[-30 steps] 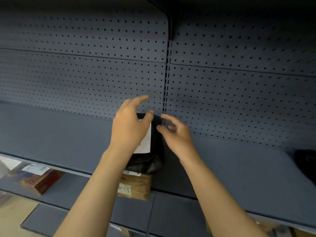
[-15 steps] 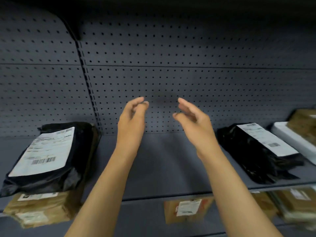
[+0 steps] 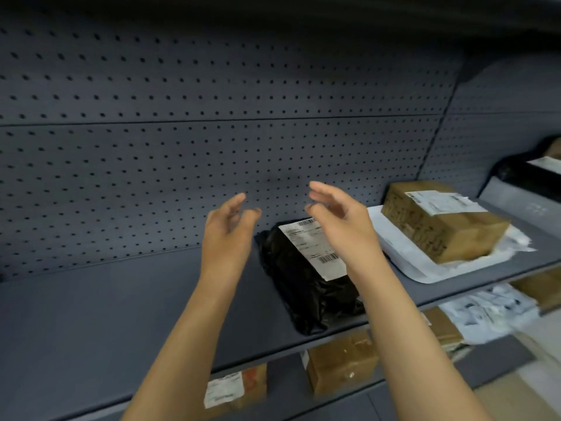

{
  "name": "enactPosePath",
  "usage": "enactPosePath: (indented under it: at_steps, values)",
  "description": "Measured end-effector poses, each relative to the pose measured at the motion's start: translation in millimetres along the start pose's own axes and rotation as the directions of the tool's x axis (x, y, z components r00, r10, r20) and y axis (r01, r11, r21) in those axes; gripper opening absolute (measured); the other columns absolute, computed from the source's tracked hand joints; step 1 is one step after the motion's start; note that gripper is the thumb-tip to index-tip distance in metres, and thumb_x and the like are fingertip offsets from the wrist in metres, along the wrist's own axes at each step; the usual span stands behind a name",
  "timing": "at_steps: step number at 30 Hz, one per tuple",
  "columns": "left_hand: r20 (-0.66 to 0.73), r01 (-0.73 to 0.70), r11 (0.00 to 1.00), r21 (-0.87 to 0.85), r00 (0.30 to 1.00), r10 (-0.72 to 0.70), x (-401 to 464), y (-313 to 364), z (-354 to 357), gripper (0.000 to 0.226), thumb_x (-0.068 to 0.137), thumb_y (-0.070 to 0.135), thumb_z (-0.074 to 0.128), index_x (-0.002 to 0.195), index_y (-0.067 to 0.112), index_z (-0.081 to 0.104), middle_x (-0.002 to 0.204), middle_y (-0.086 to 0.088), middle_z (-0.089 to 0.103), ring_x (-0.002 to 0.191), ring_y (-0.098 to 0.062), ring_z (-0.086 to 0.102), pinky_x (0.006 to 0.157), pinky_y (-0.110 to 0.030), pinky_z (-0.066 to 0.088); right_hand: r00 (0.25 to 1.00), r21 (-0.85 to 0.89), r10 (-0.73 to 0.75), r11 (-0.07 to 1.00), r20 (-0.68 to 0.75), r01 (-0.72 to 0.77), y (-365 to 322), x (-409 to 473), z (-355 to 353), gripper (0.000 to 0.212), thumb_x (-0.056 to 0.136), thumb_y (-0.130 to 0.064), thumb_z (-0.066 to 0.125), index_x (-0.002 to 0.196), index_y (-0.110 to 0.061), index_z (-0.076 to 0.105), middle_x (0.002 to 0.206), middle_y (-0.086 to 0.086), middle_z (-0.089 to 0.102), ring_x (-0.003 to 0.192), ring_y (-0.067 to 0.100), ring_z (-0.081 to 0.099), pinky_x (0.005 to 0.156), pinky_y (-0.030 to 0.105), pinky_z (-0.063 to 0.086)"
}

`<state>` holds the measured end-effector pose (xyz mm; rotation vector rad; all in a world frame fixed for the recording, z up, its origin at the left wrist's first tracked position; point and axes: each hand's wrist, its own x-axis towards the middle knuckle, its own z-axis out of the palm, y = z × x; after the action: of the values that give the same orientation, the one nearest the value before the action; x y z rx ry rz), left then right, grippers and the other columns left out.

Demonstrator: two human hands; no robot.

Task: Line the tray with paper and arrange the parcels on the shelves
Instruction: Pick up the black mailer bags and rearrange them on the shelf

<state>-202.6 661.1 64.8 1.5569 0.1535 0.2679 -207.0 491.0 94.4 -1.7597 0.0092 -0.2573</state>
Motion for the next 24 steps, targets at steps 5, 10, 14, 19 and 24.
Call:
enactPosePath:
  at_steps: [5, 10, 14, 19, 24]
  values:
    - [0.044, 0.024, 0.998, 0.055, 0.999, -0.027, 1, -28, 51, 0.057, 0.093, 0.032, 0.067, 0.148, 0.028, 0.05, 0.145, 0.016, 0.045, 0.13, -0.002, 0.045, 0.101, -0.023, 0.035, 1.0, -0.091, 0.016, 0.996, -0.014, -0.018, 35, 23, -36, 0.043, 0.092, -0.014, 0.065, 0.13, -0.032, 0.067, 0.124, -0.016, 0.067, 0.11, -0.005, 0.06, 0.092, 0.019, 0.046]
    - [0.077, 0.038, 0.966, 0.256, 0.995, -0.059, -6, -62, 77, 0.088, 0.092, 0.037, 0.067, 0.163, 0.021, 0.019, 0.168, 0.007, 0.025, 0.155, -0.014, 0.025, 0.122, -0.03, 0.022, 0.985, -0.235, 0.168, 0.96, 0.043, -0.153, 77, 33, -43, 0.042, 0.09, -0.01, 0.064, 0.128, -0.029, 0.065, 0.11, -0.015, 0.067, 0.109, 0.012, 0.065, 0.095, 0.026, 0.048]
    - [0.115, 0.046, 0.957, 0.287, 0.99, -0.083, -15, -76, 82, 0.068, 0.095, 0.045, 0.058, 0.158, 0.028, 0.036, 0.165, 0.007, 0.032, 0.156, -0.016, 0.024, 0.124, -0.033, 0.019, 0.964, -0.289, 0.26, 0.929, 0.061, -0.232, 93, 34, -42, 0.029, 0.087, -0.02, 0.062, 0.112, -0.031, 0.073, 0.097, -0.013, 0.077, 0.091, 0.012, 0.072, 0.079, 0.028, 0.055]
    - [0.114, 0.038, 0.952, 0.305, 0.991, -0.076, -17, -65, 79, 0.055, 0.101, 0.043, 0.053, 0.154, 0.033, 0.044, 0.169, 0.005, 0.026, 0.157, -0.012, 0.02, 0.122, -0.032, 0.021, 0.963, -0.245, 0.266, 0.936, 0.032, -0.251, 87, 34, -42, 0.025, 0.086, -0.018, 0.061, 0.094, -0.036, 0.076, 0.089, -0.013, 0.078, 0.091, 0.013, 0.074, 0.077, 0.027, 0.056]
    - [0.108, -0.03, 0.988, 0.154, 0.994, 0.013, -12, -32, 60, 0.053, 0.096, 0.047, 0.054, 0.148, 0.041, 0.051, 0.164, 0.017, 0.036, 0.152, -0.006, 0.029, 0.124, -0.04, 0.028, 0.985, -0.127, 0.174, 0.977, 0.007, -0.172, 49, 25, -30, 0.035, 0.087, -0.012, 0.058, 0.096, -0.038, 0.079, 0.088, -0.017, 0.081, 0.09, 0.008, 0.076, 0.081, 0.028, 0.058]
